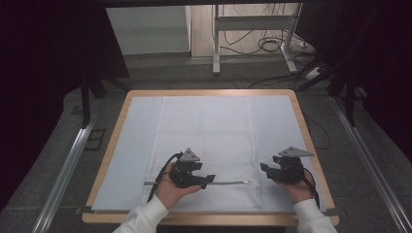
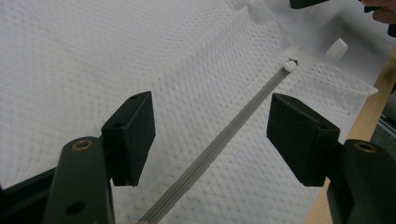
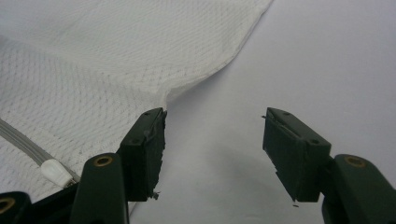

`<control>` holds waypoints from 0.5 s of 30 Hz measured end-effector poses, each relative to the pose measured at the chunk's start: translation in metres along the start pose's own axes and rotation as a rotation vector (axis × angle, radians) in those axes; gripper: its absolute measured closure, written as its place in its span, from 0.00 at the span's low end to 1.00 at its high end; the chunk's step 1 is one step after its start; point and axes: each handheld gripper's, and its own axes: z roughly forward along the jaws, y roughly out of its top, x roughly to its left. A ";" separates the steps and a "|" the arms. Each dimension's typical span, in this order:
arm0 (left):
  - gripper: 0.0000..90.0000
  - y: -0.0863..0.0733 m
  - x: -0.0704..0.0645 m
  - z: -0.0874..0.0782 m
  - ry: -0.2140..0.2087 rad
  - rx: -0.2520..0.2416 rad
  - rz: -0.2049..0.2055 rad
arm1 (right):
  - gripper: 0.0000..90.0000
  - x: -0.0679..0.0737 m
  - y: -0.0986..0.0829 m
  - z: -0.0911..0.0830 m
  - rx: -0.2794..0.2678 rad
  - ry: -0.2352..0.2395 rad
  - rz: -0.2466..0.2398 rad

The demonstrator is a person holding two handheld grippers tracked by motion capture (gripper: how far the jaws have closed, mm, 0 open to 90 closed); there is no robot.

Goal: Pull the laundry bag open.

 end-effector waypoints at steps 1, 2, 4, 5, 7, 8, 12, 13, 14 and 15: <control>0.36 0.001 -0.001 0.001 -0.004 -0.001 0.002 | 0.42 0.000 0.000 0.000 0.001 -0.002 -0.001; 0.36 0.001 -0.002 0.002 -0.006 -0.001 0.004 | 0.42 0.000 0.000 0.000 0.002 -0.002 -0.001; 0.36 0.002 -0.004 0.004 -0.012 0.001 0.006 | 0.42 0.001 0.000 0.000 0.001 -0.002 -0.002; 0.36 0.003 -0.005 0.005 -0.017 0.001 0.004 | 0.42 0.001 0.000 0.000 0.000 -0.002 -0.003; 0.36 0.004 -0.007 0.008 -0.027 0.002 0.005 | 0.42 0.000 0.000 0.000 0.000 -0.003 -0.004; 0.36 0.005 -0.009 0.009 -0.033 0.001 0.002 | 0.42 0.000 0.000 0.000 -0.001 -0.004 -0.005; 0.37 0.008 -0.014 0.012 -0.037 -0.012 0.004 | 0.42 0.000 0.000 0.000 -0.003 -0.007 -0.008; 0.37 0.009 -0.015 0.013 -0.043 -0.014 0.001 | 0.42 0.000 0.000 0.000 -0.004 -0.007 -0.008; 0.37 0.009 -0.015 0.014 -0.046 -0.012 0.001 | 0.42 0.000 0.000 0.000 -0.005 -0.008 -0.008; 0.38 0.010 -0.016 0.015 -0.046 -0.014 -0.001 | 0.42 0.000 0.000 0.000 -0.005 -0.008 -0.008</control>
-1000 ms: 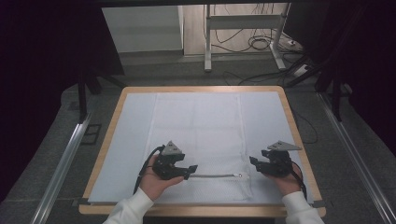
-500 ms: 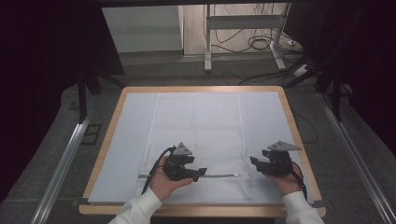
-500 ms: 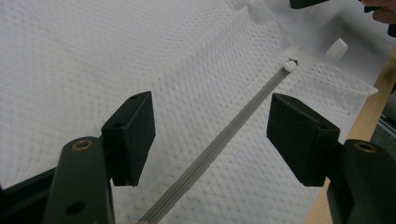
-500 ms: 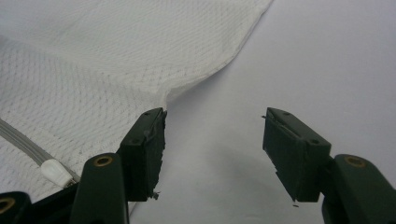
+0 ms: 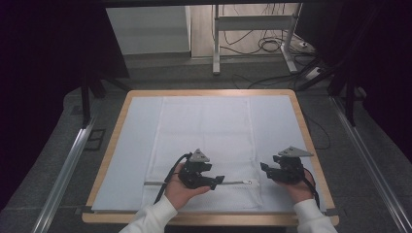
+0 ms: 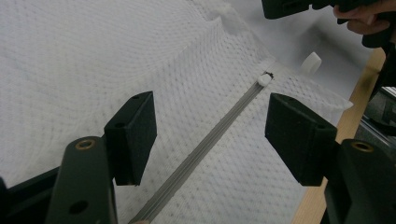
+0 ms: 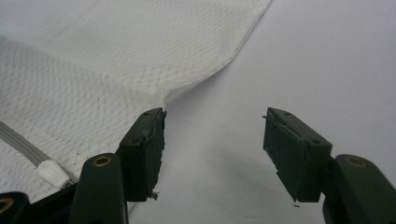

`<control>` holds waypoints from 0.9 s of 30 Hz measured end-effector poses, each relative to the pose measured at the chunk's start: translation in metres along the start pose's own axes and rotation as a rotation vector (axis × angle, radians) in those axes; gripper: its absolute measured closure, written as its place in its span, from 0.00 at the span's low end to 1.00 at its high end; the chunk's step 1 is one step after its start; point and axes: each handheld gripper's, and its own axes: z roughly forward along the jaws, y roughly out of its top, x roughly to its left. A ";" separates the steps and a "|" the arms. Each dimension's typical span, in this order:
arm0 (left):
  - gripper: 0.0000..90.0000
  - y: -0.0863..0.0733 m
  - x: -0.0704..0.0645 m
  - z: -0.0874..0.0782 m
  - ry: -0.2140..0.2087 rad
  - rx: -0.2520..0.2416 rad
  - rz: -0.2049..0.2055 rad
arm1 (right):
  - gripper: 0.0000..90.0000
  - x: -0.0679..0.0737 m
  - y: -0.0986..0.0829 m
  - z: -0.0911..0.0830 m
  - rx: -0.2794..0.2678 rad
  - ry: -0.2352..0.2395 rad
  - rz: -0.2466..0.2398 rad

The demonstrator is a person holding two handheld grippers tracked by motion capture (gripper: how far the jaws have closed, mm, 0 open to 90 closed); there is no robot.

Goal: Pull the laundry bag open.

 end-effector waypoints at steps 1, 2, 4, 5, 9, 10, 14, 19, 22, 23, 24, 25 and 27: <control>0.38 0.001 -0.001 0.001 -0.001 0.002 0.000 | 0.42 0.000 0.000 0.000 0.000 0.000 0.000; 0.38 0.001 -0.002 0.003 -0.004 0.005 0.000 | 0.42 0.000 0.000 0.000 -0.001 -0.001 0.000; 0.38 0.002 -0.004 0.005 -0.011 0.007 -0.001 | 0.42 0.000 0.000 0.000 -0.001 -0.002 -0.002; 0.38 0.002 -0.005 0.007 -0.015 0.012 0.004 | 0.42 0.000 0.000 0.000 -0.001 -0.003 -0.004; 0.38 0.004 -0.010 0.012 -0.028 0.018 0.008 | 0.42 0.000 0.000 0.000 -0.002 -0.004 -0.004; 0.38 0.005 -0.011 0.013 -0.035 0.017 0.005 | 0.41 0.000 0.000 0.000 -0.003 -0.005 -0.004; 0.38 0.008 -0.015 0.018 -0.049 0.024 0.006 | 0.41 -0.001 0.001 -0.001 -0.007 -0.008 -0.003; 0.39 0.010 -0.020 0.023 -0.048 0.021 0.013 | 0.41 -0.001 0.000 -0.001 -0.006 -0.009 -0.003; 0.40 0.010 -0.021 0.026 -0.055 0.024 0.011 | 0.41 -0.001 0.001 -0.002 -0.008 -0.011 -0.003; 0.40 0.010 -0.022 0.028 -0.057 0.029 0.010 | 0.41 -0.001 0.001 -0.002 -0.008 -0.011 -0.001; 0.40 0.010 -0.021 0.028 -0.057 0.035 0.015 | 0.41 -0.002 0.001 -0.002 -0.009 -0.013 0.000; 0.40 0.010 -0.022 0.029 -0.059 0.037 0.014 | 0.41 -0.002 0.001 -0.002 -0.009 -0.014 0.001; 0.40 0.010 -0.023 0.032 -0.061 0.033 0.009 | 0.41 -0.002 0.000 -0.002 -0.009 -0.015 -0.001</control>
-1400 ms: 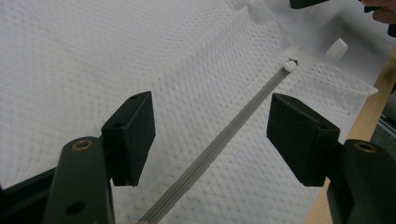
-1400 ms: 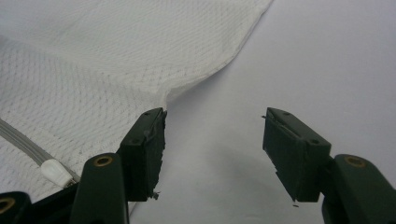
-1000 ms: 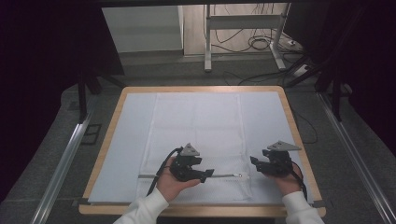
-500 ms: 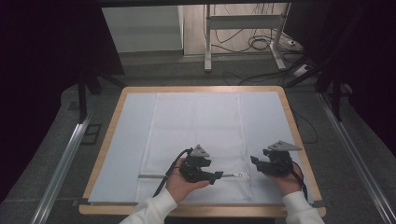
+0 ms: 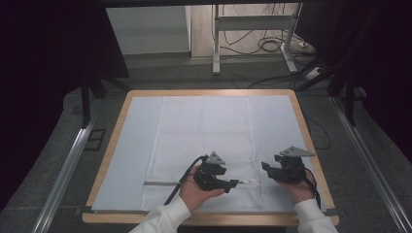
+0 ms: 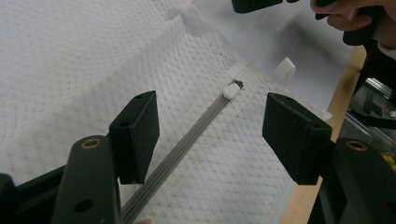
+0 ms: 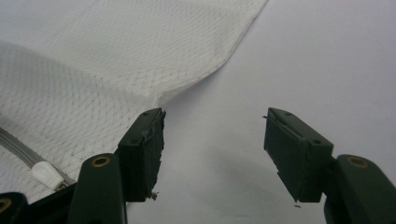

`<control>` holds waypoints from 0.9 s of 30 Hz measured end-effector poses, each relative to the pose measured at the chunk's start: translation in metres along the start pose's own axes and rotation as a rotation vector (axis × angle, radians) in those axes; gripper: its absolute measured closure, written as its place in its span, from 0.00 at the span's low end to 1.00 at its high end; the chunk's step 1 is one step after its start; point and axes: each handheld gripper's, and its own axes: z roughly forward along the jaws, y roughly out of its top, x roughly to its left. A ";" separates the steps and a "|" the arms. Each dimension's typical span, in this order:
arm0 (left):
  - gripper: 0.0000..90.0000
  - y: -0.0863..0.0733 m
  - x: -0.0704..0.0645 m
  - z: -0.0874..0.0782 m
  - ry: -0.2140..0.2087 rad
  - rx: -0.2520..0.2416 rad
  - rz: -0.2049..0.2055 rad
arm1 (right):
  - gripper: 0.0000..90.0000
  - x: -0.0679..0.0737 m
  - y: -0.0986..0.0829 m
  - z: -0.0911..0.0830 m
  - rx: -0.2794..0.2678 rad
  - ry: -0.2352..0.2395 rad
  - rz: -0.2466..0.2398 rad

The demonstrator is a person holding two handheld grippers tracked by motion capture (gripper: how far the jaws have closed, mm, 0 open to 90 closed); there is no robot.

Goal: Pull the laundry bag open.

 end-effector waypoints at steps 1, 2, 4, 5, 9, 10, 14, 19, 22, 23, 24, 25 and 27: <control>0.40 0.000 -0.001 0.001 -0.002 0.000 -0.001 | 0.41 0.000 0.000 0.000 0.001 0.000 -0.001; 0.40 0.001 -0.001 0.002 -0.006 -0.001 -0.002 | 0.41 0.000 0.000 0.000 0.002 0.000 -0.002; 0.41 0.002 -0.001 0.004 -0.014 0.000 -0.006 | 0.41 0.000 0.000 0.000 0.001 -0.001 -0.003; 0.41 0.002 -0.001 0.005 -0.013 0.000 -0.006 | 0.41 0.001 0.000 0.000 0.001 -0.002 -0.002; 0.43 0.003 -0.002 0.011 -0.030 0.010 -0.016 | 0.41 0.000 0.000 -0.001 -0.002 -0.005 0.000; 0.44 0.003 -0.001 0.013 -0.038 0.024 -0.012 | 0.41 0.000 0.000 -0.001 -0.003 -0.006 0.001; 0.47 0.003 0.000 0.018 -0.046 0.025 -0.028 | 0.41 -0.001 0.000 -0.002 -0.007 -0.009 0.002; 0.49 0.005 -0.002 0.023 -0.077 0.030 -0.047 | 0.41 -0.001 0.000 -0.002 -0.008 -0.014 0.003; 0.49 0.007 -0.004 0.027 -0.104 0.035 -0.065 | 0.41 -0.001 0.000 -0.002 -0.008 -0.017 0.000; 0.50 0.008 -0.004 0.028 -0.108 0.035 -0.066 | 0.41 -0.001 0.000 -0.002 -0.008 -0.018 -0.001; 0.50 0.009 -0.005 0.029 -0.105 0.038 -0.064 | 0.41 -0.001 0.000 -0.002 -0.008 -0.017 -0.001; 0.50 0.010 -0.005 0.030 -0.103 0.038 -0.065 | 0.41 -0.001 0.000 -0.003 -0.008 -0.018 -0.002; 0.51 0.011 -0.005 0.032 -0.114 0.038 -0.082 | 0.41 -0.001 0.000 -0.003 -0.010 -0.018 0.001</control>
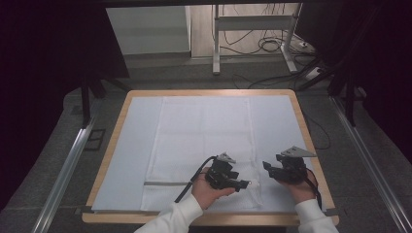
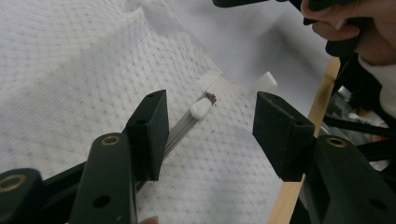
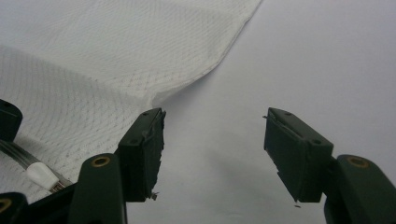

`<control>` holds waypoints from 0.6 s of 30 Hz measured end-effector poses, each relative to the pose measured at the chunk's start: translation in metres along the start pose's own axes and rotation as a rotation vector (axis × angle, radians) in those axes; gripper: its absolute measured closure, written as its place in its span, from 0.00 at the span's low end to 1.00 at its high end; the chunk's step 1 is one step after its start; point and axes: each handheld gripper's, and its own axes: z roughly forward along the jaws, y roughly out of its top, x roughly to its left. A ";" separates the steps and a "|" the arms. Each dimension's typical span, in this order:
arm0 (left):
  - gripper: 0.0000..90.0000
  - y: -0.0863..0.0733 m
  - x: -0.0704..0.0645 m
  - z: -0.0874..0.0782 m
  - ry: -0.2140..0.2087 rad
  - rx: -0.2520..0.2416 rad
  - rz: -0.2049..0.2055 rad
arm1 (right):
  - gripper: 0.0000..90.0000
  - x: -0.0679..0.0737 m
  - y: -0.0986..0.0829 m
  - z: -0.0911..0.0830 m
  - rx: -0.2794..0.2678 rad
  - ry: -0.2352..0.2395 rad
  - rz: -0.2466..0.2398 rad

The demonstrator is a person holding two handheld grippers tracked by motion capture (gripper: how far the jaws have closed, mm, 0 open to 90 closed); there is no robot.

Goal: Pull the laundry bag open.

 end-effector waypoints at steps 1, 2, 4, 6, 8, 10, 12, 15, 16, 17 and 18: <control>0.51 0.001 0.001 0.002 -0.009 0.003 -0.007 | 0.41 0.000 0.000 0.000 0.000 0.000 0.002; 0.52 0.001 0.001 0.003 -0.020 0.008 -0.016 | 0.41 -0.001 0.000 0.000 -0.001 -0.001 0.002; 0.53 0.002 0.000 0.005 -0.026 0.014 -0.022 | 0.41 -0.001 0.000 -0.001 -0.001 -0.001 0.002; 0.54 0.002 0.000 0.008 -0.023 0.021 -0.023 | 0.41 -0.001 0.000 -0.001 -0.001 -0.001 0.000; 0.55 0.002 0.001 0.009 -0.020 0.022 -0.028 | 0.41 -0.001 0.000 -0.002 -0.003 -0.003 0.000; 0.56 0.002 0.002 0.011 -0.023 0.024 -0.035 | 0.41 -0.001 0.000 -0.002 -0.004 -0.004 0.002; 0.58 0.002 0.002 0.012 -0.022 0.027 -0.034 | 0.41 -0.001 0.000 -0.002 -0.003 -0.004 0.000; 0.61 0.002 0.002 0.014 -0.028 0.033 -0.038 | 0.41 -0.001 0.000 -0.001 -0.001 -0.003 0.000; 0.62 0.003 0.002 0.014 -0.029 0.033 -0.039 | 0.41 -0.001 0.000 -0.001 0.000 -0.003 -0.001; 0.63 0.003 0.002 0.015 -0.030 0.034 -0.040 | 0.41 -0.001 0.000 -0.001 0.000 -0.002 -0.001; 0.63 0.003 0.002 0.016 -0.029 0.035 -0.041 | 0.41 -0.001 -0.001 -0.001 0.000 -0.003 -0.001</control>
